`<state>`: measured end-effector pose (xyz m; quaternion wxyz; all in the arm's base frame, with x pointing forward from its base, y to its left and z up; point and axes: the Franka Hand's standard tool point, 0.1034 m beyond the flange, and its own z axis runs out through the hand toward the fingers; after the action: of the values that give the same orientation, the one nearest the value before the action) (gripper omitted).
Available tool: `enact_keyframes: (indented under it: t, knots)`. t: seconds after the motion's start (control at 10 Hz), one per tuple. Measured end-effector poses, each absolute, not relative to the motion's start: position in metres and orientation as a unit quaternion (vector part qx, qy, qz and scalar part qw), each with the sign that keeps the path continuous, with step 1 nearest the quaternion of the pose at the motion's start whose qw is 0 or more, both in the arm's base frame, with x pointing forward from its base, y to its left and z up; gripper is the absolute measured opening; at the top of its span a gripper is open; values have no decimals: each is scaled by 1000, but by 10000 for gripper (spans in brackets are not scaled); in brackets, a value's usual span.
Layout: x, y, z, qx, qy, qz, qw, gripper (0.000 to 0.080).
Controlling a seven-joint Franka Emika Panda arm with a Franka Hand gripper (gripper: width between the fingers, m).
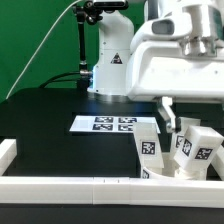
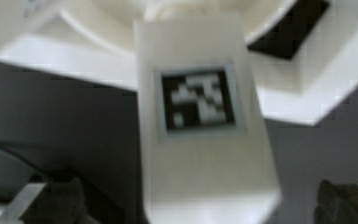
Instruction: Assemble stool
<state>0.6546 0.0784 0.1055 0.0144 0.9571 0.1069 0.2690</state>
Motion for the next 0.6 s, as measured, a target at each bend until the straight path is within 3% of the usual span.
enact_keyframes:
  t: [0.1,0.6]
  knots:
    - [657,78,117,956,111,272,15,649]
    - [656,75,110,960,113,257,15,649]
